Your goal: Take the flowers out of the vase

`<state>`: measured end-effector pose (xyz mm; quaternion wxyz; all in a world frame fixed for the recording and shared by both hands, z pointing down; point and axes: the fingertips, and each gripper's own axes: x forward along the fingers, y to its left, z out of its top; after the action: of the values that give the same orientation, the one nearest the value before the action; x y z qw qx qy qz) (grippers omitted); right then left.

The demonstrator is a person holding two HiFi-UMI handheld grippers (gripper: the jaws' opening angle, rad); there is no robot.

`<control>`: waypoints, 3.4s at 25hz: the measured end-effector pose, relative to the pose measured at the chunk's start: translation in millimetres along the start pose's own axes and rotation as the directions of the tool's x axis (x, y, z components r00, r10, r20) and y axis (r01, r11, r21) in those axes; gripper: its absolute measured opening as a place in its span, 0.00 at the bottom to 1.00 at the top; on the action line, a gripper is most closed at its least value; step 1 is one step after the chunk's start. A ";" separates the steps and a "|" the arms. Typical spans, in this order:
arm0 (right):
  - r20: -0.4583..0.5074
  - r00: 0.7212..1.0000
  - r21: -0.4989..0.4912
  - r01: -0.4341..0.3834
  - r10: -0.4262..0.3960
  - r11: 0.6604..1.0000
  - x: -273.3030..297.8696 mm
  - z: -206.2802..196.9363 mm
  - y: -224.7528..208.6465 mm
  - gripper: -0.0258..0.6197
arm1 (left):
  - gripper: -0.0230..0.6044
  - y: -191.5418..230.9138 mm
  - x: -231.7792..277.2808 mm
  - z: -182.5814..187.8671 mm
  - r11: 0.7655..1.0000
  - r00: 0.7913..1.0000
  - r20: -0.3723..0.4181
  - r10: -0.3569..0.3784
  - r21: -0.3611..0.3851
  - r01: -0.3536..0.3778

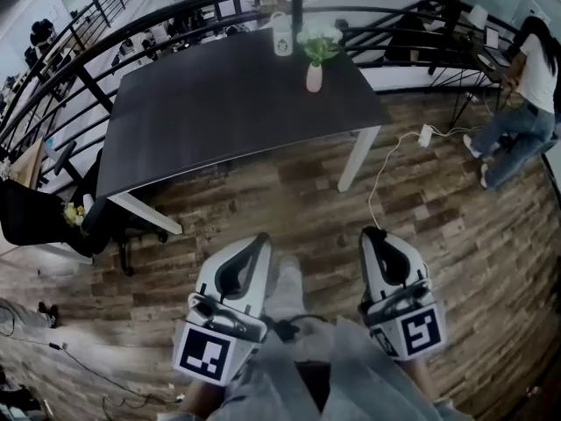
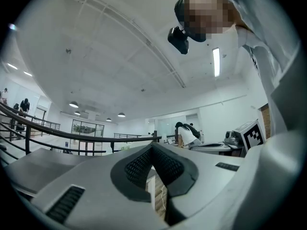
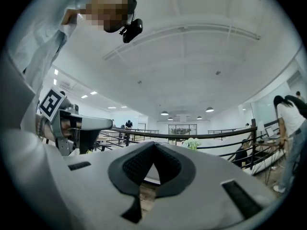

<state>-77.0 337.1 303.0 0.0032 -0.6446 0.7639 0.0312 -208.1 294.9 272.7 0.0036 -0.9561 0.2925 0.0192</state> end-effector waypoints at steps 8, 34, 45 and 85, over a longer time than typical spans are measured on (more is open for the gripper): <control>-0.011 0.997 0.001 0.081 -0.081 0.997 8.6 -8.1 -37.8 0.04 | 0.03 3.8 49.6 -4.7 0.998 0.998 0.004 -0.070 0.000 0.070; -0.009 0.988 -0.075 0.152 -0.153 0.986 176.0 4.0 -164.7 0.04 | 0.03 89.3 249.9 -6.9 0.978 0.979 0.003 -0.204 -0.038 0.204; -0.022 0.993 -0.096 0.113 -0.116 0.989 231.6 -10.6 -181.6 0.04 | 0.03 128.0 288.9 -17.7 0.983 0.984 0.001 -0.178 -0.037 0.178; -0.111 0.990 -0.088 -0.097 0.087 0.991 360.6 -40.9 -262.9 0.04 | 0.03 207.0 368.4 1.8 0.993 0.992 0.056 0.116 -0.012 -0.115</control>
<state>122.5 -64.0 316.2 -0.0690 -0.6087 0.7897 0.0324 -18.8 -82.6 257.5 0.0067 -0.9366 0.3470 0.0475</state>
